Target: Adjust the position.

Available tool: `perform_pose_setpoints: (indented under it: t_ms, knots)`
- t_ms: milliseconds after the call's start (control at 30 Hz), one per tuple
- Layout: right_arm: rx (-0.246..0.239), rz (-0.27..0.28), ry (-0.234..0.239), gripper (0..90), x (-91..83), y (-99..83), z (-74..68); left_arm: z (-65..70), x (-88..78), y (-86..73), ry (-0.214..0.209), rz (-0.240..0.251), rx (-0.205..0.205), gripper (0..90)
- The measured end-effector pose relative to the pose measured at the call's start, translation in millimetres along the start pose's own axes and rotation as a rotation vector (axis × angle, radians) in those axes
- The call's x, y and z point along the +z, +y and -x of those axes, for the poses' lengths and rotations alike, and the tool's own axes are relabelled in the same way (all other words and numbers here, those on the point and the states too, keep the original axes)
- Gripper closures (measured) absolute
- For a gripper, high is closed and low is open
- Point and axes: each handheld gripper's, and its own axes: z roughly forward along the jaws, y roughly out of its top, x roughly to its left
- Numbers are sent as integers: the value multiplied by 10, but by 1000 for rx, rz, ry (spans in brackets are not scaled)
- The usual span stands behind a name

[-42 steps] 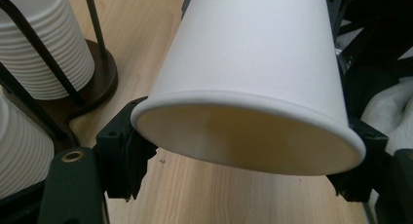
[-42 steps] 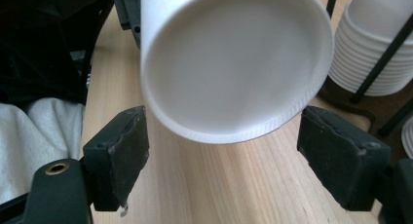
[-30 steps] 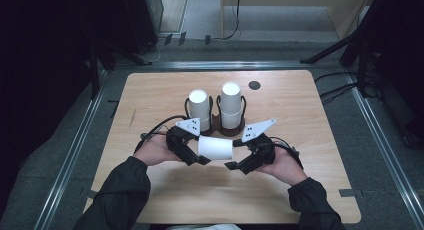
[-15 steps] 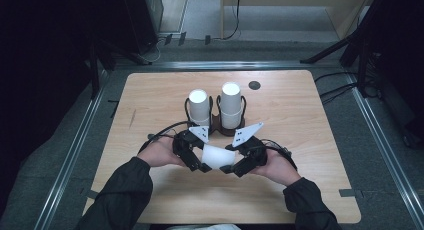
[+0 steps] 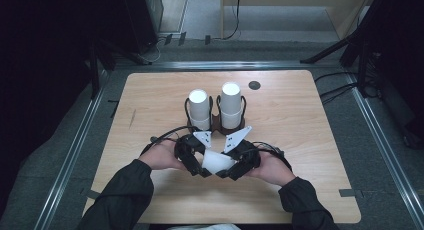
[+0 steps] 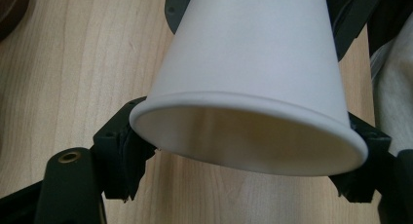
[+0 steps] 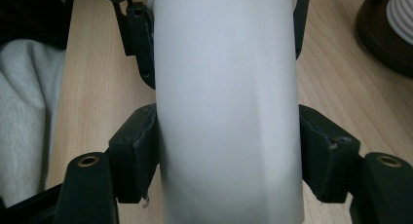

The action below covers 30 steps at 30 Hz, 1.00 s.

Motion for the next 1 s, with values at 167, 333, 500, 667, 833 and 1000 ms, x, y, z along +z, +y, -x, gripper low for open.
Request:
perform_pose_setpoints:
  t_ms: [167, 333, 500, 667, 833, 1000]
  knots:
    - [-11, 5, -9, 308, -20, 20, 11, 19, -28, -23, 29, 56, -23, 138]
    - [-7, 24, -12, 307, -72, 5, 37, -11, -97, -65, 31, 124, -60, 93]
    - [-3, 59, -12, 305, -130, -1, 53, -19, -175, -109, 31, 201, -78, 93]
    - [2, 82, -13, 305, -171, -11, 62, -15, -214, -139, 40, 243, -97, 93]
    - [11, 103, -11, 304, -206, -6, 78, -10, -248, -171, 38, 272, -114, 93]
    - [14, 139, -4, 304, -268, 13, 87, 6, -289, -183, 28, 318, -142, 93]
